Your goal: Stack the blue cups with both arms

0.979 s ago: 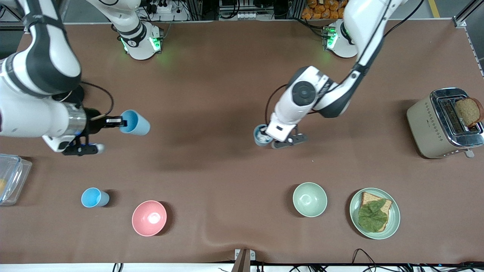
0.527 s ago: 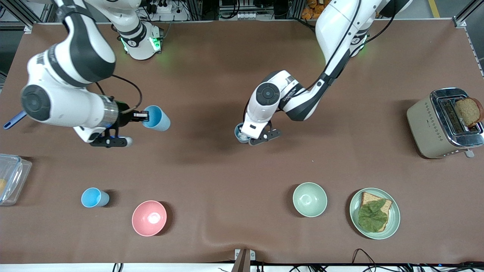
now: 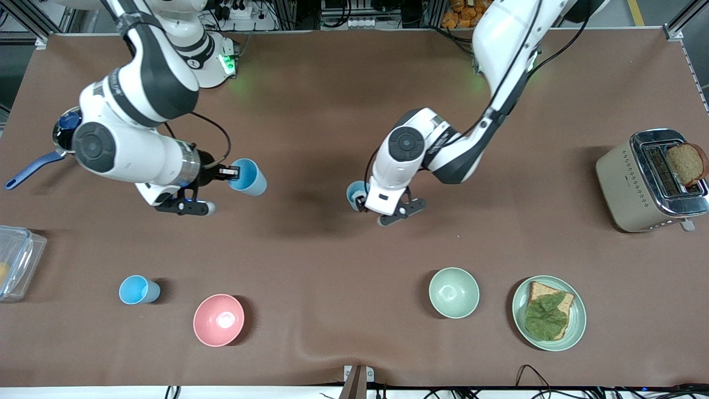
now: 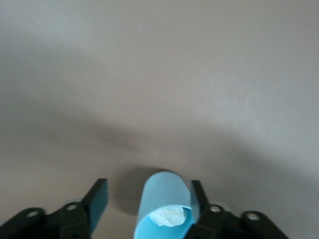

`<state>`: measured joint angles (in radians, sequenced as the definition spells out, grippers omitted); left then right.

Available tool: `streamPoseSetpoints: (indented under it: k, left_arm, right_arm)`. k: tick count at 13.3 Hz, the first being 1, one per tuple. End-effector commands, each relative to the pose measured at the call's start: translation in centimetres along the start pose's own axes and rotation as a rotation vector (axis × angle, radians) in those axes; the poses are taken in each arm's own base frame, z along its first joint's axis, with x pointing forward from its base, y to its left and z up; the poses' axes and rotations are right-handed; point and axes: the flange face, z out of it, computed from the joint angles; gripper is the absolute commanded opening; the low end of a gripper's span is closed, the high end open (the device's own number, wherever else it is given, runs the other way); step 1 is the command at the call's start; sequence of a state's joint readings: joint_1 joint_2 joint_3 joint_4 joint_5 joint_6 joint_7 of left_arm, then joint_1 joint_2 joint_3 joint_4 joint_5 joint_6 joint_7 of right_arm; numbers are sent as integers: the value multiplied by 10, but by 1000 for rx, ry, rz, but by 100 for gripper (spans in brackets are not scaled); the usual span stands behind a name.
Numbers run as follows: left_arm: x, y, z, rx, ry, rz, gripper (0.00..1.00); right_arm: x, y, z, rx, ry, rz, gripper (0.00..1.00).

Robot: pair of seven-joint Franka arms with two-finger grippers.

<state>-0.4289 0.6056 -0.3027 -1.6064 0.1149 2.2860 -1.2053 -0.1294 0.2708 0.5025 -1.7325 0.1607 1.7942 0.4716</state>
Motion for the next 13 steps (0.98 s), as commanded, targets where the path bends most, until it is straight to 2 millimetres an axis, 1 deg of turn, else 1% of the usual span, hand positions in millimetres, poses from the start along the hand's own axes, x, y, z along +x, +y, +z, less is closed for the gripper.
streamPoseSetpoints:
  k: [1,2,4,5,6,7,8,9,11,13]
  left_arm:
    - [38,-32,-87,52,101,-14,100]
    - [60,-49,-110,74,113,42,100]
    - [102,-89,-148,118,114,144,100]
    - [126,-115,-164,139,114,163,100]
    - [146,-139,-180,161,109,186,100]
    - [163,-164,-192,186,88,211,100]
    - [177,-186,-202,197,69,242,100]
    - [191,-206,-212,206,61,267,100]
    - [213,-240,-232,211,66,316,100]
    - [224,-261,-238,221,54,342,100]
  right_arm:
    - [-22,-37,18,-5,26,50,0]
    - [-27,-51,25,-2,33,70,0]
    - [-39,-85,44,-10,53,88,0]
    - [-44,-104,55,-12,71,109,0]
    - [-50,-125,68,-14,87,124,0]
    - [-51,-142,81,-20,92,148,0]
    - [-51,-161,92,-34,105,162,0]
    - [-46,-176,104,-42,113,190,0]
    - [-43,-208,123,-41,128,234,0]
    - [-38,-228,137,-33,136,273,0]
